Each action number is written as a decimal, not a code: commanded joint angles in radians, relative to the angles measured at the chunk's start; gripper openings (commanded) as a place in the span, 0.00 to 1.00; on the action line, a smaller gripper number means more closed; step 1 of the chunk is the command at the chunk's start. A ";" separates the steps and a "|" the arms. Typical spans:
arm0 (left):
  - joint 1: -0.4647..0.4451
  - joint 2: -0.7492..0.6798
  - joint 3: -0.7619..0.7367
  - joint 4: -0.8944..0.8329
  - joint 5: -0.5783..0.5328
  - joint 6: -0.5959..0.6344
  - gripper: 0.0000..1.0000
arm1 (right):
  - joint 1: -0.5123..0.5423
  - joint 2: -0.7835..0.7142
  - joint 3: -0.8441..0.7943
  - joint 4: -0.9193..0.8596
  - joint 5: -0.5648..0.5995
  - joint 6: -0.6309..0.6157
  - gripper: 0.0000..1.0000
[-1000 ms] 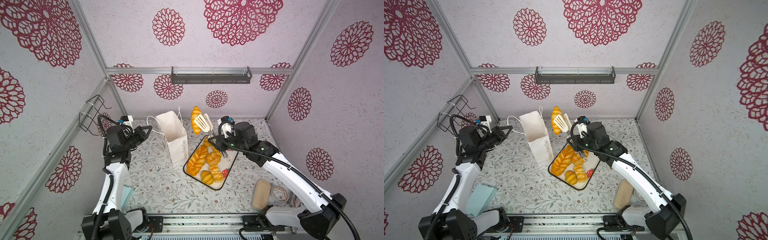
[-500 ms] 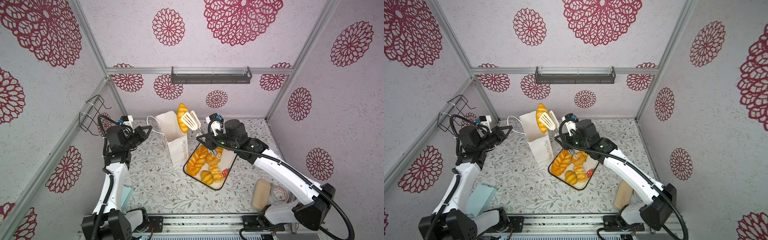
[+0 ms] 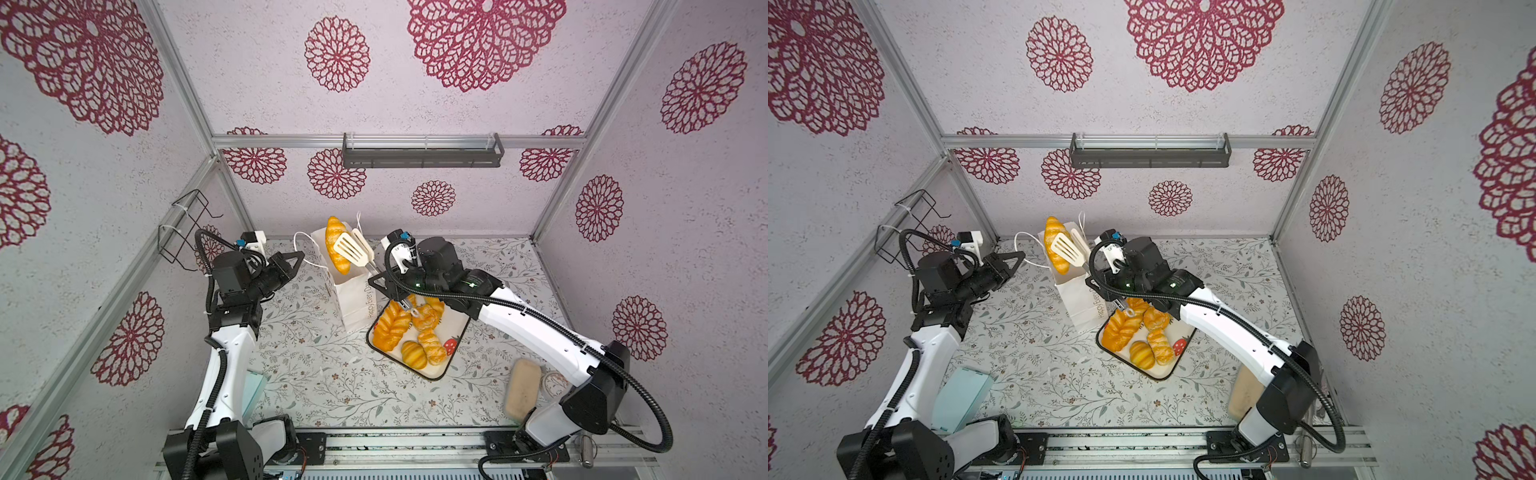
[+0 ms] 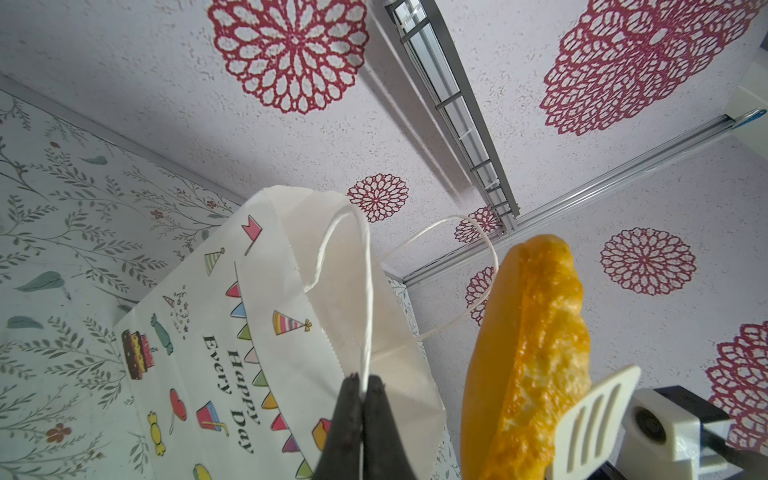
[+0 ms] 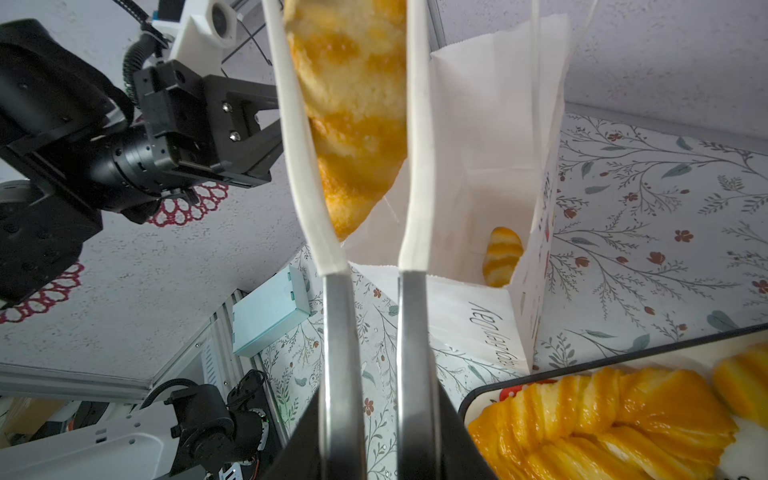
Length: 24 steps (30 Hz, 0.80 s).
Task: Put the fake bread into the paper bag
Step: 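Lift the croissant in the tongs and carry it into the bag opening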
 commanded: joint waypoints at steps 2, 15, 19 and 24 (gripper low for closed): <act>-0.007 -0.023 -0.005 0.005 0.009 0.015 0.00 | 0.003 0.009 0.078 0.015 0.024 -0.008 0.32; -0.008 -0.026 -0.005 0.003 0.010 0.015 0.00 | -0.012 0.070 0.138 -0.094 0.066 -0.034 0.34; -0.007 -0.025 -0.006 0.005 0.010 0.015 0.00 | -0.019 0.074 0.138 -0.101 0.067 -0.031 0.35; -0.007 -0.023 -0.005 0.004 0.012 0.014 0.00 | -0.026 0.079 0.140 -0.109 0.066 -0.031 0.38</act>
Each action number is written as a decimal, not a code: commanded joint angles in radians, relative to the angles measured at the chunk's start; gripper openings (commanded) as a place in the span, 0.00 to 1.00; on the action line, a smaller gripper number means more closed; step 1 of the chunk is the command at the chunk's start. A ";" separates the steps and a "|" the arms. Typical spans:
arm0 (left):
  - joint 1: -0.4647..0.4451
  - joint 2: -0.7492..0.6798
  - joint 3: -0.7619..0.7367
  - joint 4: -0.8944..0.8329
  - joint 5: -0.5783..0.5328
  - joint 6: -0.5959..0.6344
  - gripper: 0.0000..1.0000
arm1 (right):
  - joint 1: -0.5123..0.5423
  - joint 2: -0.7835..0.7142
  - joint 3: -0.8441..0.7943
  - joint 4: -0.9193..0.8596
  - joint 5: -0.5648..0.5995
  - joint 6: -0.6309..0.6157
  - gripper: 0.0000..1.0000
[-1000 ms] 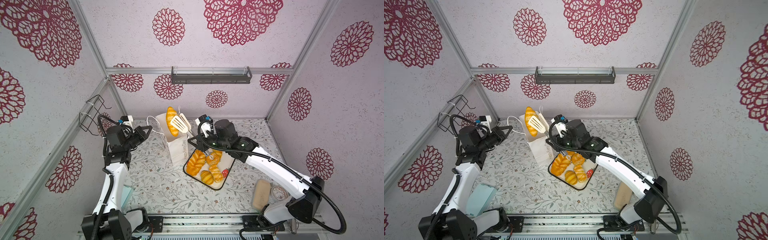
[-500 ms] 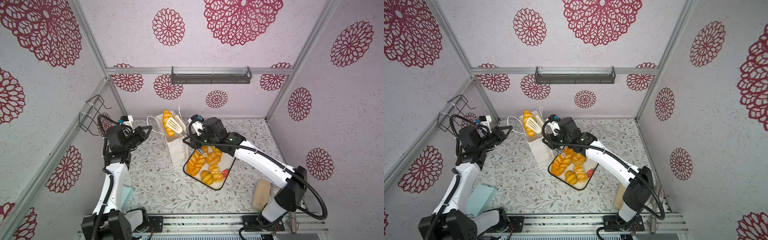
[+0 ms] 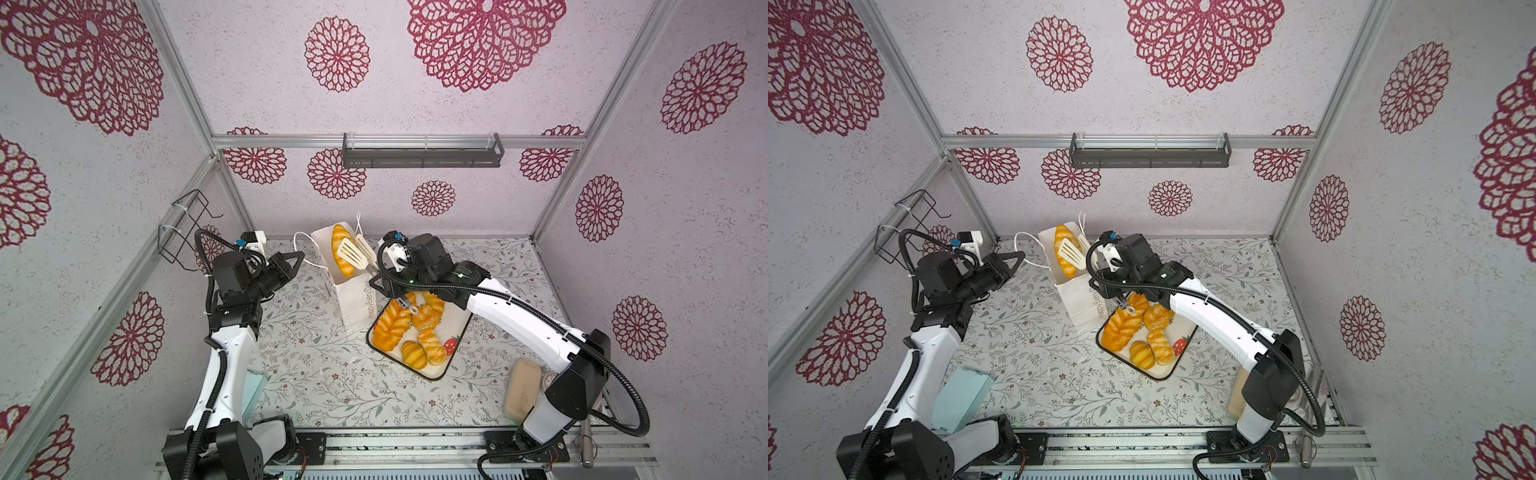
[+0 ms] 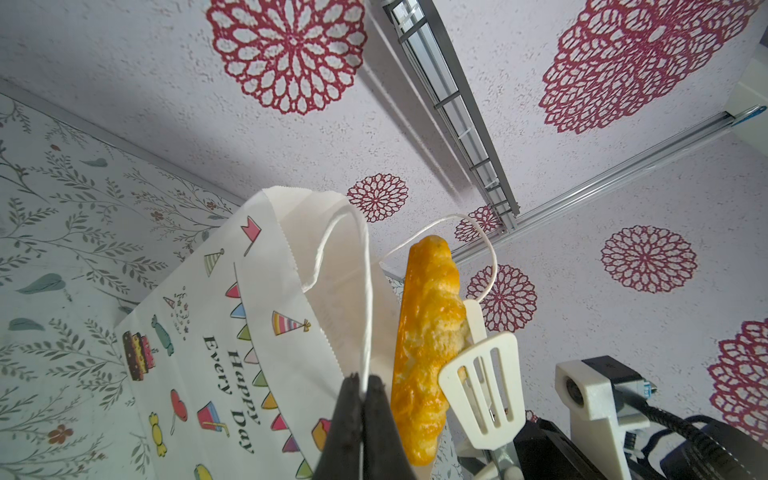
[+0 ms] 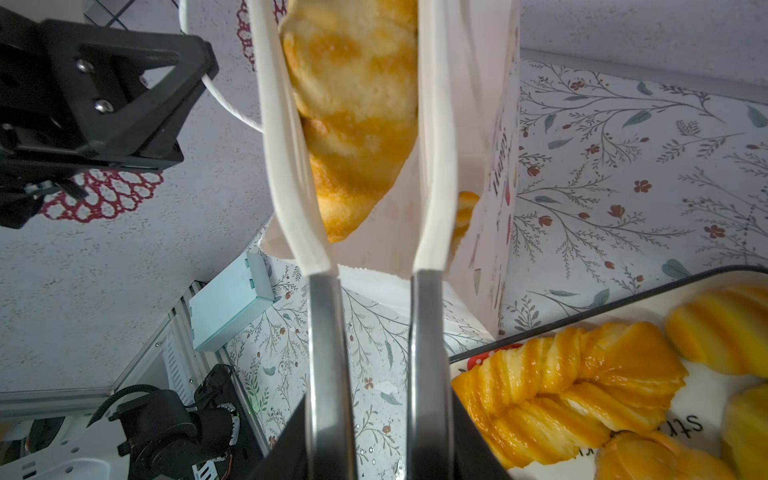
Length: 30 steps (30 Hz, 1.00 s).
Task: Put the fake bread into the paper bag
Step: 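Lift the croissant in the tongs and carry it into the bag opening, then open the tongs with the right gripper to release the croissant into the bag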
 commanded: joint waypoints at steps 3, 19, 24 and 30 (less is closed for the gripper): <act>-0.008 -0.019 -0.004 0.008 0.012 0.005 0.00 | -0.012 -0.001 0.052 0.039 0.008 -0.019 0.41; -0.008 -0.016 -0.006 0.012 0.015 0.002 0.00 | -0.038 0.055 0.139 -0.004 -0.008 -0.052 0.56; -0.007 -0.016 -0.007 0.010 0.014 0.003 0.00 | -0.038 0.066 0.161 -0.007 -0.015 -0.055 0.58; -0.008 -0.014 -0.008 0.014 0.016 0.000 0.00 | -0.035 0.043 0.167 -0.004 -0.034 -0.057 0.56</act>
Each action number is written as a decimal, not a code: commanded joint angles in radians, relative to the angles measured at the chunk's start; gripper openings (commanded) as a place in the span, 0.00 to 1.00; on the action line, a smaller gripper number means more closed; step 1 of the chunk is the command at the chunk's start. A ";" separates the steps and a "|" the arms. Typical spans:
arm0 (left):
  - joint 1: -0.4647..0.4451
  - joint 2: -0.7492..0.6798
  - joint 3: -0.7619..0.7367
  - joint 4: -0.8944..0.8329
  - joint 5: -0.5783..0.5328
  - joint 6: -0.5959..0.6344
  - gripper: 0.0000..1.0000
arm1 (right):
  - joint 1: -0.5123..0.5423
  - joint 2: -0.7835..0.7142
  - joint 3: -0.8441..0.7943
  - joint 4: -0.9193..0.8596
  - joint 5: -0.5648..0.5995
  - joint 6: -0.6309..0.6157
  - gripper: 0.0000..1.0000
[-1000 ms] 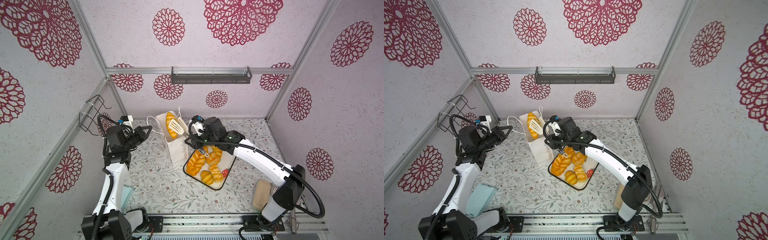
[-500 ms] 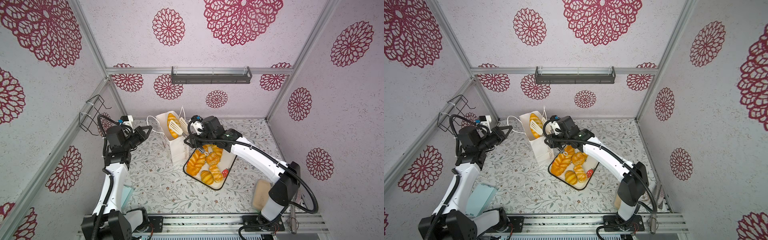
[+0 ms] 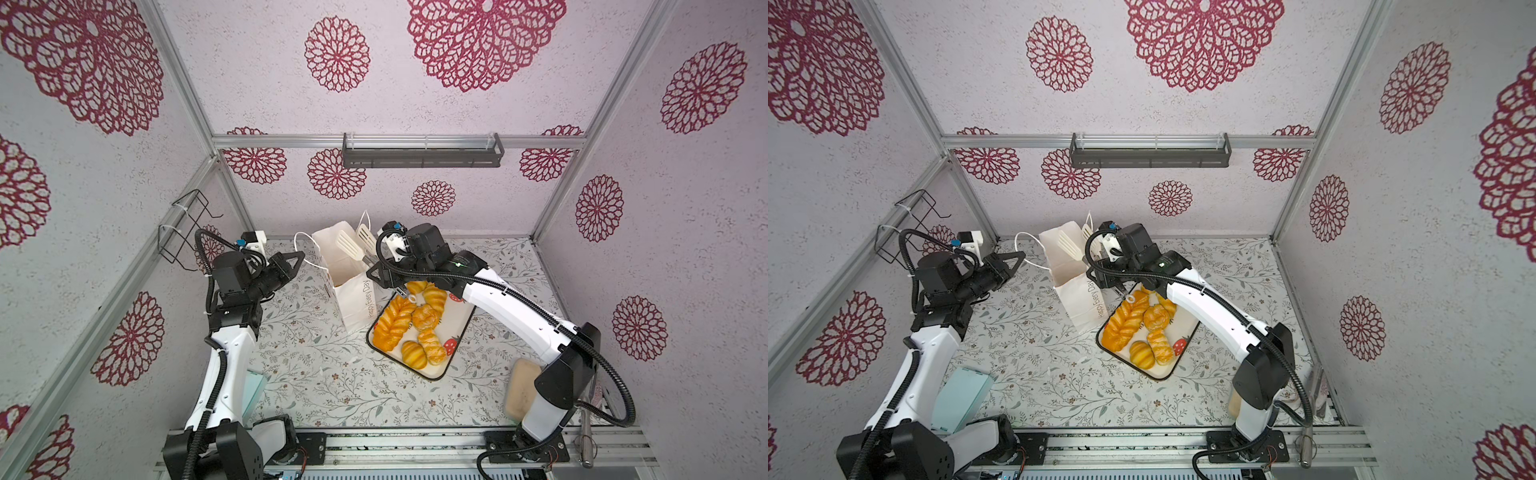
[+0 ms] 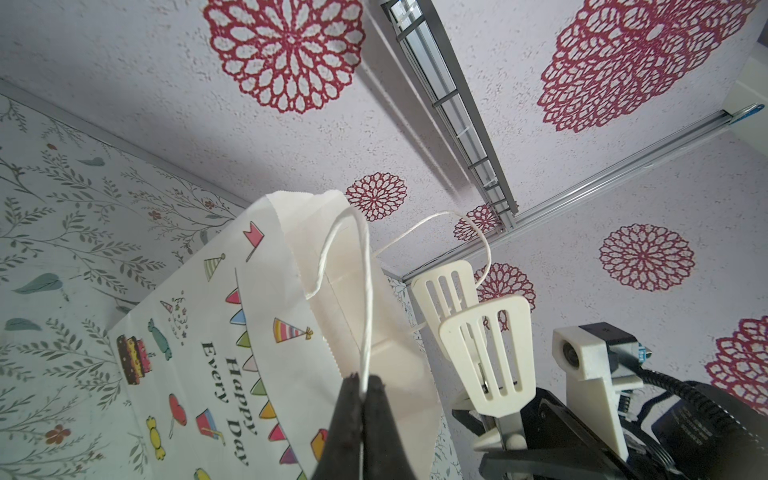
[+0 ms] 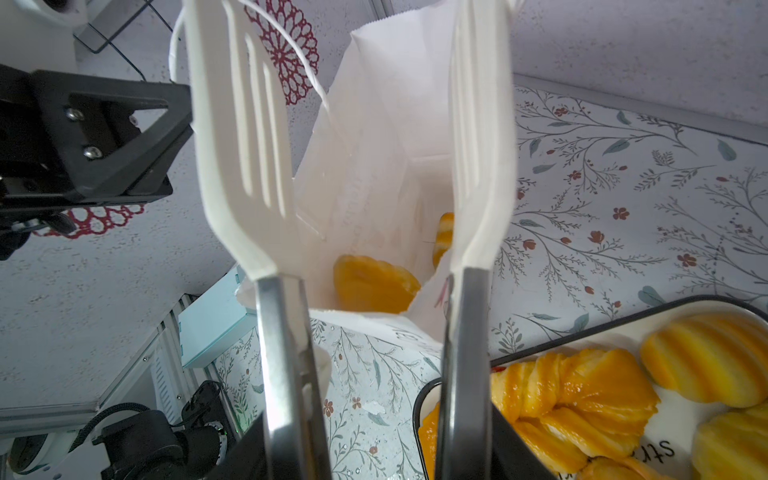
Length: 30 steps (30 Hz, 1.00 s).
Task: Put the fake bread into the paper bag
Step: 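Open the tongs with the right gripper to release the croissant into the bag, then withdraw the open tongs with the right gripper from the bag over the tray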
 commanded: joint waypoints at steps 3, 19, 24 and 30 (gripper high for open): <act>-0.006 -0.014 -0.009 0.016 0.014 -0.001 0.00 | 0.000 -0.046 0.049 0.033 -0.021 -0.029 0.55; -0.007 -0.009 -0.010 0.023 0.014 -0.007 0.00 | 0.006 -0.112 0.093 -0.023 0.052 -0.070 0.53; -0.007 -0.007 -0.009 0.026 0.015 -0.008 0.00 | 0.001 -0.157 0.070 -0.032 0.095 -0.071 0.53; -0.009 -0.009 -0.009 0.026 0.017 -0.008 0.00 | -0.032 -0.223 0.007 -0.043 0.147 -0.047 0.53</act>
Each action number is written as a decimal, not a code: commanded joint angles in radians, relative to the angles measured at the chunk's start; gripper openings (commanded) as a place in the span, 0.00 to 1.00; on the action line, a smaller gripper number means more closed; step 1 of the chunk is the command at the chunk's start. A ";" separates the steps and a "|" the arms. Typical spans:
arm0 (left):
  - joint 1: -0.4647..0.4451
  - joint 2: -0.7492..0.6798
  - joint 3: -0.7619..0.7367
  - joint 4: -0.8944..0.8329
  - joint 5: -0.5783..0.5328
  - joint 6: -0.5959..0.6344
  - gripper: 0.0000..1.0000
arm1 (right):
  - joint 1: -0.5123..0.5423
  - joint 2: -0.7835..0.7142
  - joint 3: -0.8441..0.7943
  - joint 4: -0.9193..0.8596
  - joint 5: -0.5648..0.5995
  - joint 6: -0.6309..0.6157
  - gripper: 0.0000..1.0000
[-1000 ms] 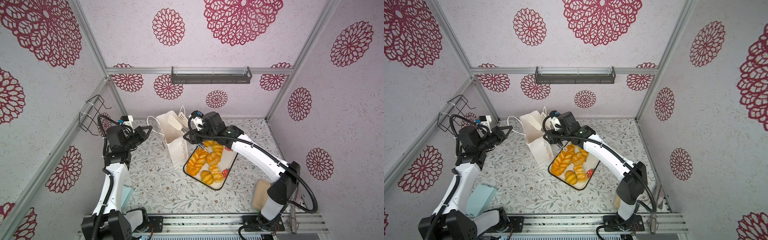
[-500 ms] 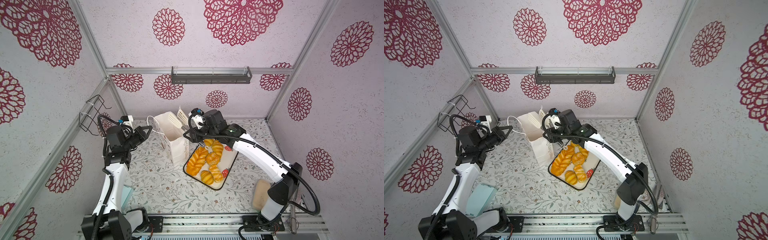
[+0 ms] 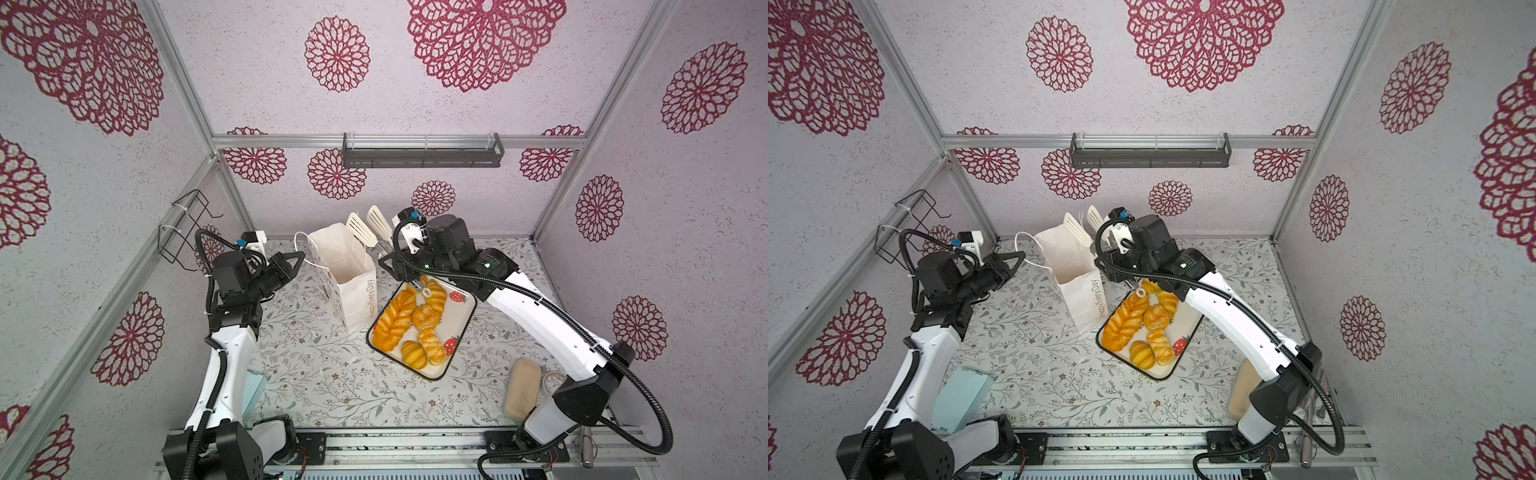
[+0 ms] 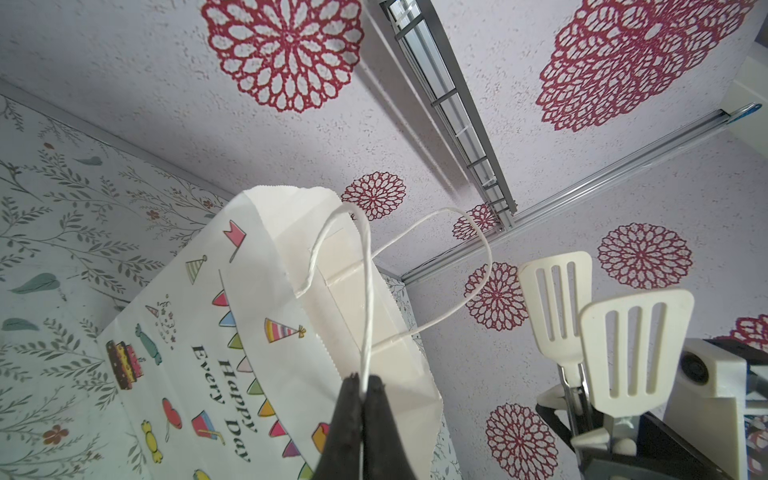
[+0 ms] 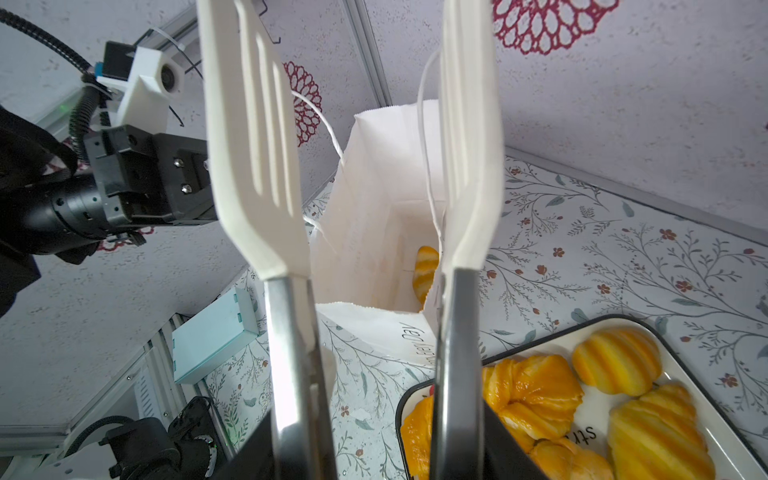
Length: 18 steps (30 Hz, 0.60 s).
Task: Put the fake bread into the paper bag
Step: 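Withdraw the open tongs with the right gripper from the bag over the tray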
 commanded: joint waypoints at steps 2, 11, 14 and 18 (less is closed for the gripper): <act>-0.009 -0.009 -0.008 0.026 0.014 -0.007 0.00 | -0.044 -0.096 -0.047 0.028 0.053 0.020 0.53; -0.011 -0.007 -0.005 0.026 0.016 -0.007 0.00 | -0.160 -0.210 -0.202 0.030 0.054 0.083 0.53; -0.010 -0.008 -0.006 0.026 0.017 -0.008 0.00 | -0.194 -0.235 -0.243 0.023 0.054 0.097 0.53; -0.010 -0.004 -0.004 0.026 0.017 -0.007 0.00 | -0.228 -0.257 -0.293 0.011 0.060 0.112 0.53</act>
